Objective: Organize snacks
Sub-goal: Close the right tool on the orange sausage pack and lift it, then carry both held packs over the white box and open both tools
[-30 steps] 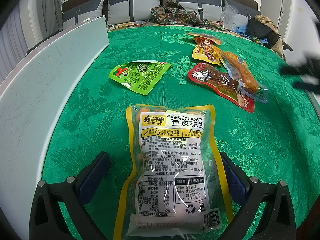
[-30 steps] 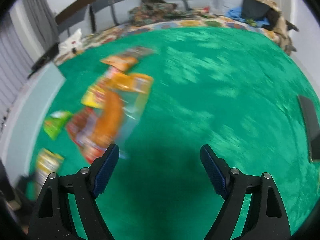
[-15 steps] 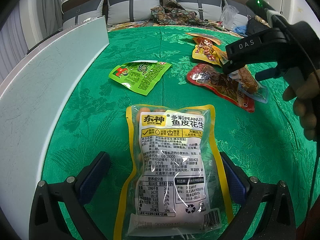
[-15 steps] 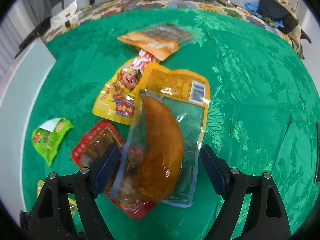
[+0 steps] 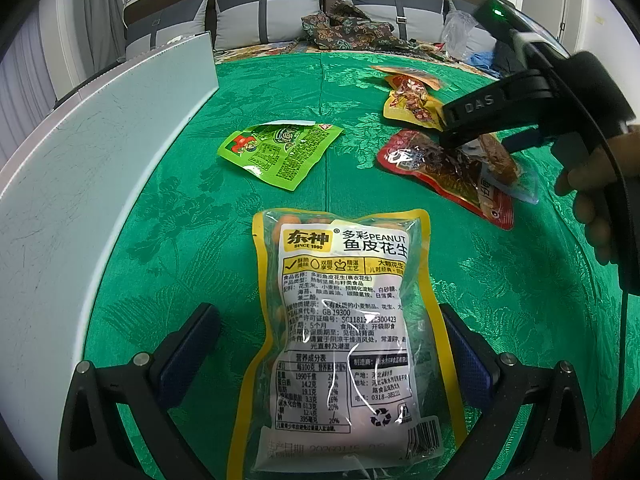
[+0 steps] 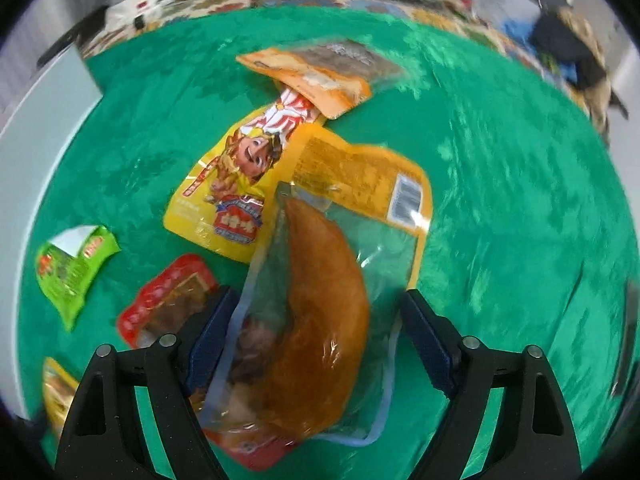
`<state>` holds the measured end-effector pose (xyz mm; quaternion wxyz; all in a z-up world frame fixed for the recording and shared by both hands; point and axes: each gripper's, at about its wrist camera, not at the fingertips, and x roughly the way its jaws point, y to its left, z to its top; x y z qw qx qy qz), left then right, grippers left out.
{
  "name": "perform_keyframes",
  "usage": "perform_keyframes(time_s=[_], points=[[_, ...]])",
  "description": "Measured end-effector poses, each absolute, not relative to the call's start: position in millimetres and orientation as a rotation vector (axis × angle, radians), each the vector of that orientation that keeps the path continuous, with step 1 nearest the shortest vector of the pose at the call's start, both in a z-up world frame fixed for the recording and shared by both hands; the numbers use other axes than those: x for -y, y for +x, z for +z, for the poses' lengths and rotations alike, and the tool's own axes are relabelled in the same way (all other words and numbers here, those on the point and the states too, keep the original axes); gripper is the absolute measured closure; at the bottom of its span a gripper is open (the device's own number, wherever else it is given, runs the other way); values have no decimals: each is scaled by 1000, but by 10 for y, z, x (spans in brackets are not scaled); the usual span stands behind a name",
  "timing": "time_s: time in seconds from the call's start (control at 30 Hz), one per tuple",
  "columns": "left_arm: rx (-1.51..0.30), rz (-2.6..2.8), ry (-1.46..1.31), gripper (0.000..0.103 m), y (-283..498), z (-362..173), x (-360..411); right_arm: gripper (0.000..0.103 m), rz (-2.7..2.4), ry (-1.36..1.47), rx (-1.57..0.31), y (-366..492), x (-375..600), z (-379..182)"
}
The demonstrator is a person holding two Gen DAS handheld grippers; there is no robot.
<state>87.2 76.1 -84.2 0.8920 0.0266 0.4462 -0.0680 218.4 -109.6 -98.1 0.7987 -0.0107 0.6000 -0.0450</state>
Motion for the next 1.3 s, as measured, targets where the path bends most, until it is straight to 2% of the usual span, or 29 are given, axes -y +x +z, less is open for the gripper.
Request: perform_keyframes(time_s=[0.1,0.13,0.17,0.23,0.27,0.33,0.43,0.5,0.57,0.63,0.8,1.03,1.17,1.3], points=[[-926,-141,55,0,875,-843,-758,21,-74,-9,-1284,2132,1217,-974],[-926,-141,55,0,874,-845,-759,27,-58,-8,-1283,2109,1250,-960],[-926,-141,55,0,875,-846,-759,42,-44,-22,-1278,2085,1276,-938],[-926,-141,55,0,876,-848,-759,57,-24,-21,-1265,2005,1388,-854],[-927,-142,55,0,877,-848,-758,62,-5,9,-1267,1966,1450,-818],[-936,-145,57,0,880,-841,-755,66,36,98,-1268,1926,1642,-752],[-999,-168,74,0,916,-815,-747,68,63,282,-1268,1816,1975,-686],[-1043,-177,80,5,921,-789,-743,68,90,443,-1255,1692,2218,-647],[-1035,-185,85,36,876,-724,-740,68,117,580,-1241,1527,2363,-623],[-1046,-202,54,44,869,-691,-782,68,160,721,-1214,1353,2476,-601],[-1038,-230,-93,47,799,-662,-969,68,274,950,-1160,956,2466,-567],[-924,-255,-325,46,692,-54,-1393,68,424,927,-1172,1036,1844,-216],[-811,-143,-390,46,601,435,-2054,68,599,868,-1147,1355,1042,230],[-780,85,-379,45,567,602,-2792,67,797,762,-1139,1676,-138,644]])
